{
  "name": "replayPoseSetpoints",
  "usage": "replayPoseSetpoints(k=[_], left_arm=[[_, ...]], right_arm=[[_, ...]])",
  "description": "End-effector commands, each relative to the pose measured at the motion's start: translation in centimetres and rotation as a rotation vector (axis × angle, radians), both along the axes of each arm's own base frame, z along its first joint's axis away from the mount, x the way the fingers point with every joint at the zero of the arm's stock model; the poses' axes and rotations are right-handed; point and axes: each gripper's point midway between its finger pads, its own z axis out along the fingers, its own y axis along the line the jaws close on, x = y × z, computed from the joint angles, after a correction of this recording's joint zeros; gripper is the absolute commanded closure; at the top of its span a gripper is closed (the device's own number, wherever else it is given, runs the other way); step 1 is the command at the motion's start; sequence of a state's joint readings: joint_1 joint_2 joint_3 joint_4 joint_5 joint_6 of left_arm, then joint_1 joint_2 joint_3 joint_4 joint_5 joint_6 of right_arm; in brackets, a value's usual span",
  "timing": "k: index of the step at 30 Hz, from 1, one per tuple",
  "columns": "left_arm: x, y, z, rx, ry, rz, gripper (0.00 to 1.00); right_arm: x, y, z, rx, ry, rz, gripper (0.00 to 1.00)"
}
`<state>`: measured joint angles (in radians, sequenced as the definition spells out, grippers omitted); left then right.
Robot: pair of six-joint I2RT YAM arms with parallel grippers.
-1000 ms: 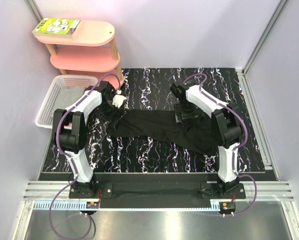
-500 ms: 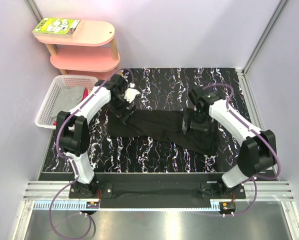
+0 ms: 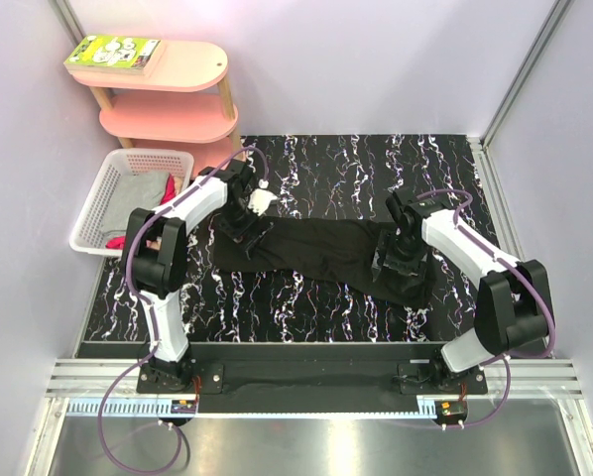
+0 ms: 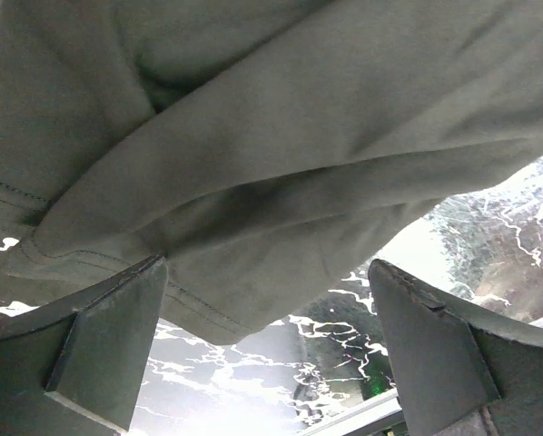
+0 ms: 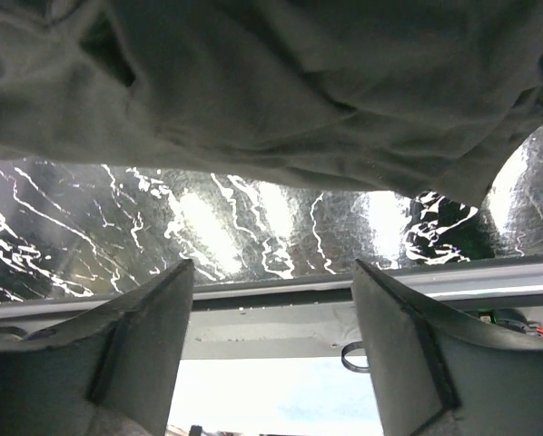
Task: Fold and stack the t-shirts
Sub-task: Fold the other side of the tshirt into a rectangle
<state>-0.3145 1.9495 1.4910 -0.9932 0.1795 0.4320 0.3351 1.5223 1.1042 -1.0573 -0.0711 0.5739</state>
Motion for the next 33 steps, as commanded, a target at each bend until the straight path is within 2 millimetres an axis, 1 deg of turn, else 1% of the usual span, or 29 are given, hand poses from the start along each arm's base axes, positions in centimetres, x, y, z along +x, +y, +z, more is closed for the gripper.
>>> replayPoseSetpoints(k=[1,3,5,6,9,11,14,17,18,20,21,23,24,25,30,31,33], left_arm=[[1.6,0.3,0.6,-0.004,-0.051,0.033,0.02],[1.8,0.6,0.5,-0.001,-0.05,0.041,0.02],[2.0,0.6,0.5,0.0,-0.054,0.046,0.02],[2.2,0.7,0.5,-0.001,-0.057,0.048,0.02],[2.4,0.9,0.5,0.0,-0.06,0.053,0.02],[2.3,1.0,0.5,0.0,-0.058,0.057,0.02],[2.1,1.2,0.5,-0.001,-0.057,0.062,0.02],[1.9,1.4,0.6,-0.002,-0.061,0.063,0.02],[1.7,1.4,0.6,-0.001,-0.059,0.062,0.02],[1.6,1.5,0.6,-0.001,-0.064,0.06,0.02],[1.5,1.6,0.6,0.001,-0.064,0.059,0.02],[1.4,1.9,0.3,0.012,-0.067,0.058,0.02],[1.5,2.0,0.2,0.018,-0.069,0.057,0.02],[1.5,2.1,-0.1,0.02,-0.07,0.056,0.02],[1.8,2.4,-0.8,0.024,-0.068,0.066,0.02],[1.9,2.5,-1.0,0.022,-0.064,0.07,0.02],[1.9,2.6,-1.4,0.024,-0.057,0.074,0.02]], right_arm=[[0.4,-1.0,-0.5,-0.032,-0.017,-0.021,0.25],[0.5,-1.7,-1.2,-0.059,-0.002,-0.022,0.26],[0.9,-2.0,-1.6,-0.061,-0.003,-0.026,0.28],[1.0,-2.1,-2.0,-0.067,0.013,-0.025,0.28],[1.8,-2.2,-2.4,-0.072,0.018,-0.025,0.31],[2.6,-2.1,-2.5,-0.069,0.006,-0.021,0.35],[3.3,-2.1,-3.0,-0.07,0.013,-0.021,0.4],[3.7,-2.1,-3.7,-0.076,0.021,-0.017,0.43],[3.8,-2.1,-3.8,-0.077,0.025,-0.017,0.46],[4.0,-2.1,-3.8,-0.077,0.019,-0.016,0.49],[4.1,-2.2,-3.8,-0.078,0.016,-0.016,0.54],[4.2,-2.3,-3.8,-0.079,0.014,-0.021,0.59],[4.3,-2.3,-3.7,-0.078,0.011,-0.021,0.65],[4.3,-2.5,-3.8,-0.078,0.013,-0.026,0.69],[4.2,-2.6,-4.5,-0.078,0.03,-0.034,0.82],[4.3,-2.6,-4.4,-0.077,0.026,-0.034,0.86],[4.5,-2.7,-4.2,-0.074,0.019,-0.037,0.91]])
